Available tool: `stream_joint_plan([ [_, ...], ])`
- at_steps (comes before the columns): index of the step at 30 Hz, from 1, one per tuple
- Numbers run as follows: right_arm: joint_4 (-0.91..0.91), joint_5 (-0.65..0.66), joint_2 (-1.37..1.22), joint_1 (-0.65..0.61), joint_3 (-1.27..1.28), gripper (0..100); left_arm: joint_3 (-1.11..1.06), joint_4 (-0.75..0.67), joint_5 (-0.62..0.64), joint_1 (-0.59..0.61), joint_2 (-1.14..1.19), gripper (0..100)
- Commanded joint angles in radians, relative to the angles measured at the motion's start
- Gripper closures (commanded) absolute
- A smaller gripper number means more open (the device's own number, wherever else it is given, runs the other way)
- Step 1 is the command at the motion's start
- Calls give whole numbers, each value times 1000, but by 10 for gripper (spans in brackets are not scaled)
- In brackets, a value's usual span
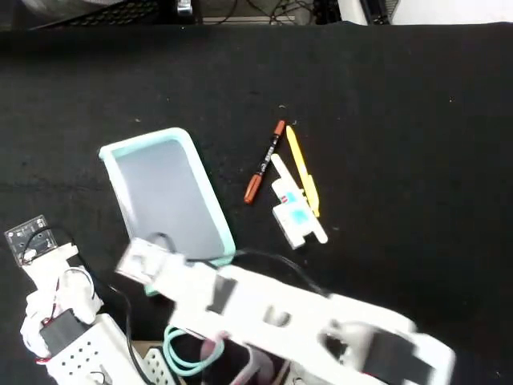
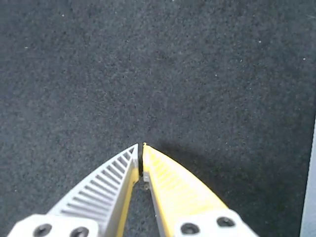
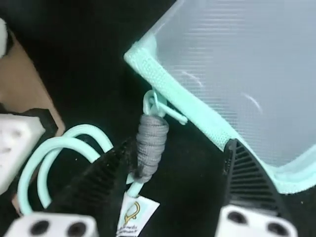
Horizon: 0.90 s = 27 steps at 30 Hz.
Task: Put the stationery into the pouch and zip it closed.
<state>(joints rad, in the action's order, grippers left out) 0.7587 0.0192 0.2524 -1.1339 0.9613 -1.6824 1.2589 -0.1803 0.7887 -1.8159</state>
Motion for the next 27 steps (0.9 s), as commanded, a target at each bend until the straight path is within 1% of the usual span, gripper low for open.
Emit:
stream_joint_plan([
  [1,124,14,-180,21,-156,713,-16,-20,11,5,-5,967],
  [3,167,15,-236,23,-203,726,-16,-20,11,5,-5,967],
  [4,173,15,-248,25,-217,751,-16,-20,11,5,-5,967],
  [6,160,15,-246,25,-219,833,-16,-20,11,5,-5,967],
  [9,133,15,-205,49,-193,991,-16,-20,11,7,-5,967],
  [11,138,15,-153,107,-166,972,-16,-20,11,7,-5,967],
  [12,135,15,-117,143,-148,986,-16,-20,11,7,-5,967],
  [16,141,25,73,267,-59,986,-16,-20,11,7,-5,967],
  [20,146,150,285,318,64,986,-16,-20,11,7,-5,967],
  [24,218,196,450,359,127,984,-16,-20,11,7,-5,967],
  [26,250,206,504,396,137,949,-16,-20,11,7,-5,967],
  [27,256,203,521,413,142,913,-16,-20,11,7,-5,967],
])
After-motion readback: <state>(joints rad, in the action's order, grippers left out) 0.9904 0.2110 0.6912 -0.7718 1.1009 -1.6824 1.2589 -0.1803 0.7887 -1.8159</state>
